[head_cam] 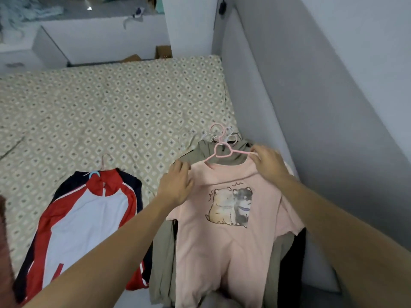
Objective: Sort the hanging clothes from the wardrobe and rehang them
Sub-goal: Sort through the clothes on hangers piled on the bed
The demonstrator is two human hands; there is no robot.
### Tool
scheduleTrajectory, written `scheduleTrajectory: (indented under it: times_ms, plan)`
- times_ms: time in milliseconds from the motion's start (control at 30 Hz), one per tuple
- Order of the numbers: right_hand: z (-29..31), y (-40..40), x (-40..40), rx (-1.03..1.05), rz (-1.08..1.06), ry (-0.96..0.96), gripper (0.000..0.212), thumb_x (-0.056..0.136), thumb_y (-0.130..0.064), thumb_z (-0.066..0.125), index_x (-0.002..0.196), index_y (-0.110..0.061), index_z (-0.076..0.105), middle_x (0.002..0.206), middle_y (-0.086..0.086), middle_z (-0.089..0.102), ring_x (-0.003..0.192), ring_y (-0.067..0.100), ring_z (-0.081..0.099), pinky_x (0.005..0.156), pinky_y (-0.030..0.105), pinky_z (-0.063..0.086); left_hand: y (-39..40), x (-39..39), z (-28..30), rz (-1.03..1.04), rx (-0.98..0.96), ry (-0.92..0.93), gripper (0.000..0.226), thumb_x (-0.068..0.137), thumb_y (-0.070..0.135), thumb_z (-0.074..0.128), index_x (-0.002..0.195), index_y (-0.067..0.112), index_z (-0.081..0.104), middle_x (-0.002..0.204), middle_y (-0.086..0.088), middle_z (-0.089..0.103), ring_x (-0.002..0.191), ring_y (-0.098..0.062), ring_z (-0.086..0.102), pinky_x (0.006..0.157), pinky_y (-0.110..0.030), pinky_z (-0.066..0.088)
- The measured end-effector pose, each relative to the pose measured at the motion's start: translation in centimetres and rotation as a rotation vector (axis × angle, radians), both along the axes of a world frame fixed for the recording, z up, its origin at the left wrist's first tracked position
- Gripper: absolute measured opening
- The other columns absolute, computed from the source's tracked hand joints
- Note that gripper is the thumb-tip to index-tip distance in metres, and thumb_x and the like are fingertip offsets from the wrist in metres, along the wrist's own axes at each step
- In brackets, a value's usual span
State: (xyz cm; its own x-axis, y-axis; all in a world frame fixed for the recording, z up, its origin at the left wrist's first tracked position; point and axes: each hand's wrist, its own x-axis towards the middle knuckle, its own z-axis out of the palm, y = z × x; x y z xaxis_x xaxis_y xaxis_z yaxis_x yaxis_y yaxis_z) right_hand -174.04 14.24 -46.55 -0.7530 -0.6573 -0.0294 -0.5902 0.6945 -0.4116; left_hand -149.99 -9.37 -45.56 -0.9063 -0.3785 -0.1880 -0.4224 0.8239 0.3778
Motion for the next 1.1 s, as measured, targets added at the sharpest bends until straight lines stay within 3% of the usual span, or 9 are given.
scheduleTrajectory:
  times_ms: [100,200,333,533,667,767,867,1100]
  plan:
    - [-2.1,0.0,-1.4,0.101,0.046,0.097,0.018,0.100,-0.026,0.061,0.116,-0.018,0.065,0.107,0.007,0.062,0.104,0.035,0.057,0.086,0.048,0.042,-0.1,-1.0,-0.6,0.047,-0.004,-0.003,0.027,0.105,0.034,0.048,0.123,0.014,0.051,0.120,-0.006,0.050,0.108,-0.027,0.051,0.077,-0.039,0.040]
    - [-2.3,-1.1,-0.6,0.148,0.104,0.146,0.029,0.099,-0.028,0.059,0.126,-0.017,0.060,0.119,0.007,0.055,0.111,0.032,0.049,0.092,0.048,0.038,-0.5,-0.5,-1.1,0.084,-0.009,-0.037,0.033,0.105,0.039,0.047,0.129,0.017,0.050,0.124,-0.004,0.051,0.113,-0.028,0.051,0.083,-0.042,0.043]
    - [-1.1,-5.0,2.9,0.076,0.284,0.064,0.038,0.101,-0.036,0.056,0.134,-0.018,0.056,0.132,0.005,0.052,0.125,0.029,0.044,0.105,0.050,0.034,-1.6,1.1,-0.6,0.107,-0.033,-0.074,0.049,0.101,0.052,0.035,0.137,0.021,0.048,0.128,-0.003,0.052,0.116,-0.028,0.052,0.089,-0.044,0.041]
    - [-0.7,-13.2,11.4,0.068,0.417,-0.064,0.063,0.097,-0.057,0.033,0.149,-0.024,0.046,0.143,0.000,0.049,0.131,0.027,0.044,0.106,0.045,0.035,-5.9,6.6,0.9,0.202,-0.100,-0.093,0.070,0.099,0.063,0.024,0.151,0.021,0.045,0.137,-0.003,0.054,0.124,-0.028,0.051,0.094,-0.047,0.043]
    - [-2.3,-19.3,17.6,0.026,0.474,-0.112,0.061,0.101,-0.054,0.045,0.155,-0.025,0.040,0.152,-0.001,0.045,0.138,0.025,0.041,0.113,0.042,0.033,-10.4,12.5,0.3,0.293,-0.121,-0.091,0.071,0.098,0.063,0.030,0.154,0.021,0.043,0.138,-0.002,0.052,0.129,-0.028,0.048,0.100,-0.047,0.041]
    - [-4.1,-23.8,22.4,0.041,0.473,-0.158,0.063,0.102,-0.054,0.046,0.156,-0.024,0.039,0.155,-0.001,0.042,0.142,0.025,0.038,0.115,0.046,0.035,-14.2,17.9,-1.8,0.353,-0.101,-0.089,0.073,0.098,0.067,0.035,0.157,0.025,0.039,0.147,0.000,0.049,0.139,-0.024,0.043,0.103,-0.046,0.041]
    - [-6.4,-28.1,26.8,0.086,0.558,-0.147,0.072,0.097,-0.060,0.032,0.159,-0.024,0.035,0.155,-0.001,0.042,0.141,0.024,0.037,0.116,0.045,0.034,-18.8,23.6,-5.0,0.392,-0.073,-0.093,0.079,0.097,0.073,0.035,0.160,0.025,0.035,0.154,-0.003,0.047,0.144,-0.026,0.041,0.107,-0.048,0.040]
    - [-15.9,-38.7,33.3,0.241,0.470,-0.318,0.071,0.097,-0.058,0.050,0.158,-0.025,0.035,0.151,0.001,0.044,0.133,0.031,0.047,0.107,0.051,0.044,-31.6,34.4,-14.4,0.418,-0.031,-0.243,0.090,0.091,0.080,0.022,0.160,0.024,0.034,0.154,-0.006,0.046,0.142,-0.028,0.041,0.107,-0.051,0.041]
